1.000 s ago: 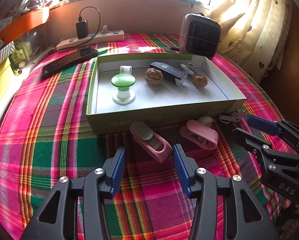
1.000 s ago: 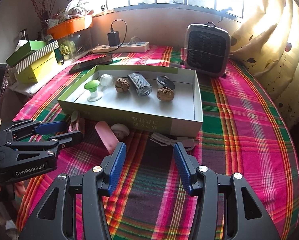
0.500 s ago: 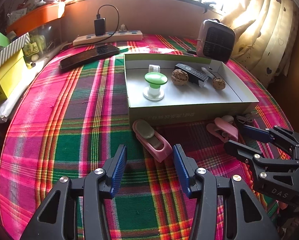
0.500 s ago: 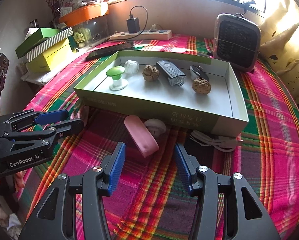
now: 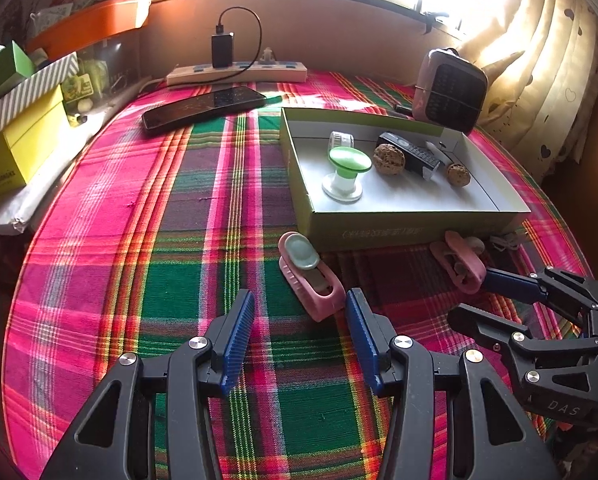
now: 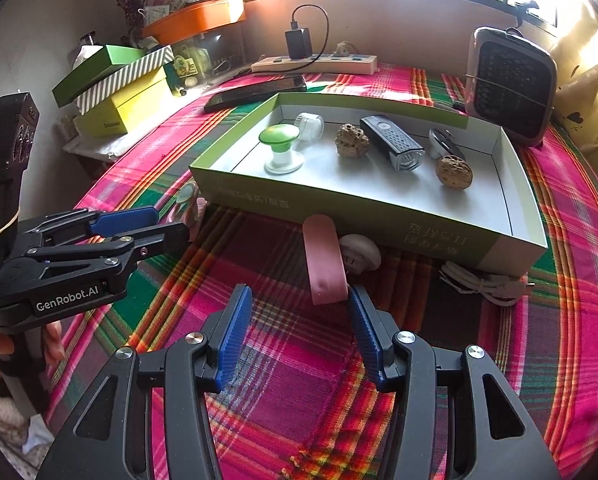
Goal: Organize objects
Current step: 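Close the right tool on a pink plastic clip on the table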
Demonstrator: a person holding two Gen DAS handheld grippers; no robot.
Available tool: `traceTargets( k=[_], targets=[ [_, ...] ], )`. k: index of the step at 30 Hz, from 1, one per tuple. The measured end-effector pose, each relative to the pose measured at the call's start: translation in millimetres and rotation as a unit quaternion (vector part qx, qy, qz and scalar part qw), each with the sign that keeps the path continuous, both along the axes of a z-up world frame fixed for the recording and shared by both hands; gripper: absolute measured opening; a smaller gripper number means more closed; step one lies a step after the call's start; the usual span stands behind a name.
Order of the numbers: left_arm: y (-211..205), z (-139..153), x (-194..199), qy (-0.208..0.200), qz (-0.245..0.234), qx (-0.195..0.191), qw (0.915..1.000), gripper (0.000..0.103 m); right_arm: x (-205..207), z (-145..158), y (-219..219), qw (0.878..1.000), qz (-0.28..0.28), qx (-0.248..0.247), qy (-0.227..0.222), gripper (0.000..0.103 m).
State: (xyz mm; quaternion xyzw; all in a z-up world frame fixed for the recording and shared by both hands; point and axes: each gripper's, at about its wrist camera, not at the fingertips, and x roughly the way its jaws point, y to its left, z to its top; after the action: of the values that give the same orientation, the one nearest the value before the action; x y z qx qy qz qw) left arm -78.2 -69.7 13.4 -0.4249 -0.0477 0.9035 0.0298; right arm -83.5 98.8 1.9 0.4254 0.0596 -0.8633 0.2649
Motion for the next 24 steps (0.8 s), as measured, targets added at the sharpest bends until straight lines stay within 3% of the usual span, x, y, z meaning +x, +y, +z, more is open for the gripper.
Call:
traceTargets(
  k=[14,24],
  targets=[
    [-6,-4,-1,-0.006,0.000,0.005,1.0000,0.046,4,3,-10,0.999,0.035,-0.035,-0.002,0.051],
    [-7,-4,-2,-0.004,-0.002,0.003,1.0000,0.046,0,11,-1,0.999,-0.017,-0.038,0.025,0.050]
  ],
)
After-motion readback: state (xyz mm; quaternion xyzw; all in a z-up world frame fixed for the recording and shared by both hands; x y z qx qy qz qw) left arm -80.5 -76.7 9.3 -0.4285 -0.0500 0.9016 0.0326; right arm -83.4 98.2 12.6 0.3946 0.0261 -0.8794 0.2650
